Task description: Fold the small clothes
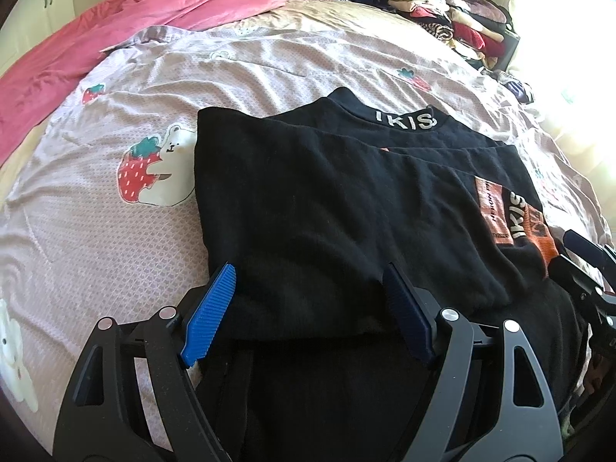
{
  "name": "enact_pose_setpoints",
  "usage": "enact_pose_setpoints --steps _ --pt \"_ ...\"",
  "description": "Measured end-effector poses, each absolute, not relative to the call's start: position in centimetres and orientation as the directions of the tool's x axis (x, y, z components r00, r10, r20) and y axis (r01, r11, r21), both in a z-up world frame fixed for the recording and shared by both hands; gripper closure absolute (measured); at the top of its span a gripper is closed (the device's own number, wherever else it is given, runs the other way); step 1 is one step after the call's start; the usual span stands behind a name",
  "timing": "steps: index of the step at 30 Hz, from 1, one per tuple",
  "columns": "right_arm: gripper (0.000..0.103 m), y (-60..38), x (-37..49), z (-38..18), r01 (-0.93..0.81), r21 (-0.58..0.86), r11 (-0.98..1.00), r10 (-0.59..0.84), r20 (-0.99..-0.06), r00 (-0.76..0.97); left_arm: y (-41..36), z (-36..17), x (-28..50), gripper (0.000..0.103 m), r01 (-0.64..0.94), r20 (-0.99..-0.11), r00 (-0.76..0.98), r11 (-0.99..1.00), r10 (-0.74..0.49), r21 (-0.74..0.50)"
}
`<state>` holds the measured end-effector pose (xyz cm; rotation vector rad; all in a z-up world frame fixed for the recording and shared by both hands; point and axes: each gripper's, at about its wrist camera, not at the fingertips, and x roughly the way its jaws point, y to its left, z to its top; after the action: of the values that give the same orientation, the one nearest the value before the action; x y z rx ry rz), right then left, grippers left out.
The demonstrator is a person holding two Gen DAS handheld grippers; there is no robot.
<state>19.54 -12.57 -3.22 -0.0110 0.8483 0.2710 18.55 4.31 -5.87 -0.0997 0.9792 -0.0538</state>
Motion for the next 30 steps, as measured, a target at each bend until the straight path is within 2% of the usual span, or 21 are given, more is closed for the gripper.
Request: enact_pose_setpoints --steps 9,11,12,21,23,30 --pt "0.025 -12.6 18.3 -2.2 -0.243 0.077 0.967 0.221 -0.726 0.651 4.1 -4.4 16.9 0.022 0.005 -0.812 0.577 0.994 -0.092 -0.109" --pt "0.008 -12.7 18.0 -1.9 -0.233 0.074 0.970 0.213 -0.720 0.660 4.2 -4.2 16.7 0.020 0.004 -0.809 0.581 0.994 -0.094 -0.112" --pt "0.006 -12.8 17.9 -1.7 -0.230 0.076 0.970 0.214 -0.713 0.668 4.2 -4.0 16.6 0.020 0.004 -0.807 0.583 0.993 -0.095 -0.115" --pt "0.005 -12.8 17.3 -0.5 -0.229 0.073 0.971 0.214 -0.699 0.683 4.6 -2.9 15.6 0.015 -0.003 -0.793 0.601 0.992 -0.098 -0.125" --pt "0.005 -12.7 17.2 -0.4 -0.230 0.072 0.971 0.214 -0.696 0.685 4.7 -2.6 15.5 0.010 -0.009 -0.792 0.604 0.993 -0.092 -0.122" --pt "0.005 -12.8 16.6 0.3 -0.232 0.071 0.970 0.217 -0.684 0.696 5.1 -1.6 14.7 0.010 -0.013 -0.781 0.618 0.993 -0.086 -0.120"
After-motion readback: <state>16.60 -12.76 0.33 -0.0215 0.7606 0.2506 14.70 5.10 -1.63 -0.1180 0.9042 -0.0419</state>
